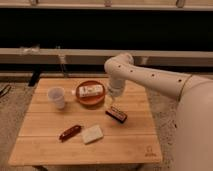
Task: Place the eraser on the white sponge
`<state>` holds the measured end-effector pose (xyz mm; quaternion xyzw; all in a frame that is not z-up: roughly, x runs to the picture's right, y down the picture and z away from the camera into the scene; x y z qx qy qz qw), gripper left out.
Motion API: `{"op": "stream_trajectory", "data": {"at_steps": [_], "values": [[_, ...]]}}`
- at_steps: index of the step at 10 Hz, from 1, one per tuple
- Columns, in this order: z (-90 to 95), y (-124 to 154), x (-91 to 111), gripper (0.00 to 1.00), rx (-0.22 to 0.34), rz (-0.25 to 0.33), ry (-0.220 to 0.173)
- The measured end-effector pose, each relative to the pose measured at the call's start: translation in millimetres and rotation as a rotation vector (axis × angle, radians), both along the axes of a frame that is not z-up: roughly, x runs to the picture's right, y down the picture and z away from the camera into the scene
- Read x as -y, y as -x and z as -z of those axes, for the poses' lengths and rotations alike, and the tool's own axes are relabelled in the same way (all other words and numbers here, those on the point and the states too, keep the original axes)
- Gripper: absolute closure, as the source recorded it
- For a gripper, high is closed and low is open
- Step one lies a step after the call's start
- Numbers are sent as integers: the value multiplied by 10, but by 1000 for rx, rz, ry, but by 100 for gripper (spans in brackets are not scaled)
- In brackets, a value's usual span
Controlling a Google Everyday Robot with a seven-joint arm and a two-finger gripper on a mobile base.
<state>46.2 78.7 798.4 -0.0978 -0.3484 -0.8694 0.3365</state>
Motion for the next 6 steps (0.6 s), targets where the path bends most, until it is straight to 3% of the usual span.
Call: {"op": "stream_trajectory", "data": {"at_steps": [6], "values": [[-260, -107, -521, 27, -57, 32, 95]]}}
